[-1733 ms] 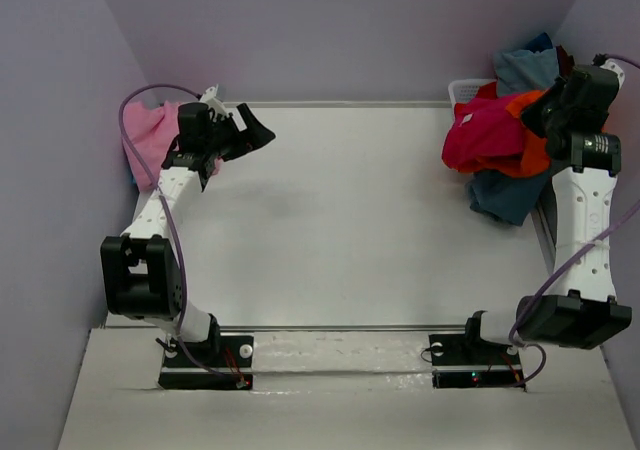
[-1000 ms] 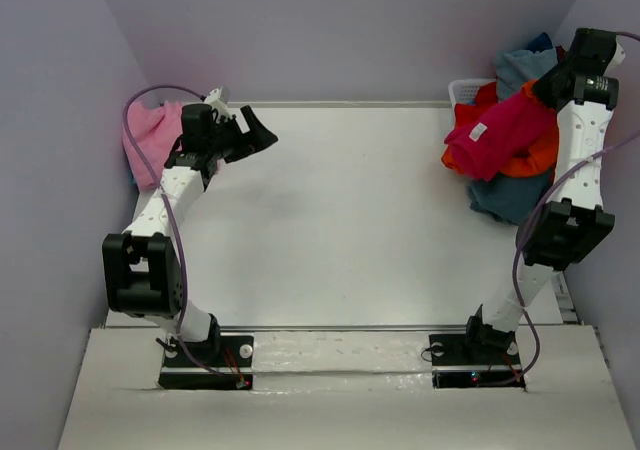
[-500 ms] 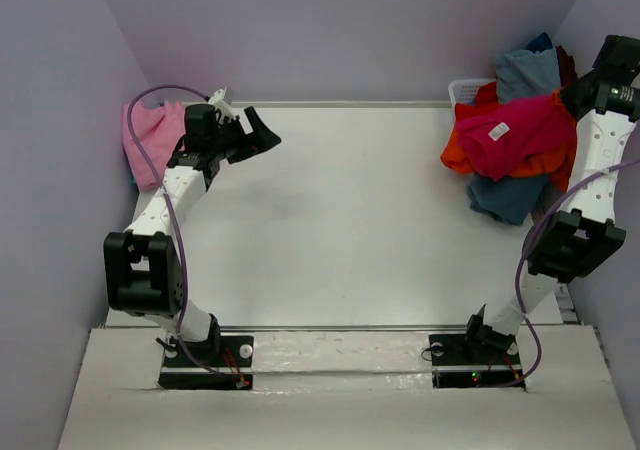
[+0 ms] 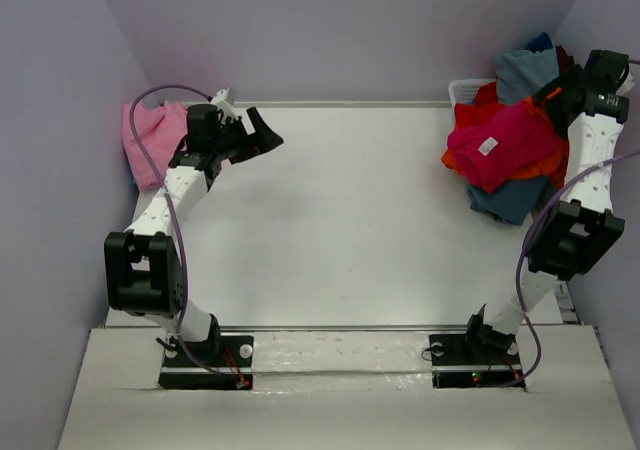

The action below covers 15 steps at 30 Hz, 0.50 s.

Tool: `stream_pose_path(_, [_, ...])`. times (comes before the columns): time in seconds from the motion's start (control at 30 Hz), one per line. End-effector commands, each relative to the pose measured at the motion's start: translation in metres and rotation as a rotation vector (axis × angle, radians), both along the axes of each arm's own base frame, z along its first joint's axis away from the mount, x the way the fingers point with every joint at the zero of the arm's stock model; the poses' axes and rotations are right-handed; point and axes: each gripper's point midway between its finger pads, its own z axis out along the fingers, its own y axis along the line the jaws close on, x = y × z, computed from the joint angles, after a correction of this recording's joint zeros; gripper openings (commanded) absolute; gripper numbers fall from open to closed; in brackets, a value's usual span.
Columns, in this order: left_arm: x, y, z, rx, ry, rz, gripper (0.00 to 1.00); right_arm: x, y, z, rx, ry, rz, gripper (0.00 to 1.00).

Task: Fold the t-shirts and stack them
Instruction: Grab the tshirt from the pile

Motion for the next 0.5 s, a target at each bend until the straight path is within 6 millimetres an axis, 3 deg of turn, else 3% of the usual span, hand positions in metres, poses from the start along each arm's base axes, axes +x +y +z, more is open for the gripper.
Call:
stream_pose_path(0.0, [0.001,-0.010,0.010,-0.002,-0.039,-0.041,0.99,0.003,0.009,0.024,-0.010,-0.079,0.083,0.89])
stream_pose_path(0.1, [0.002,-0.010,0.012,-0.001,-0.042,-0.040,0.99,-0.002,0.023,0.040,0.010,-0.122,0.128,0.97])
stream_pose_path(0.23, [0.001,-0.014,0.013,-0.004,-0.042,-0.044,0.99,-0.015,0.046,0.054,0.036,-0.148,0.199,0.98])
stream_pose_path(0.4, [0.002,-0.018,0.013,-0.002,-0.042,-0.051,0.99,-0.022,0.095,0.046,0.077,-0.114,0.346,0.98])
stream_pose_path(0.47, [0.001,-0.022,0.013,0.000,-0.041,-0.059,0.99,-0.026,0.096,0.042,0.059,-0.101,0.338,0.98])
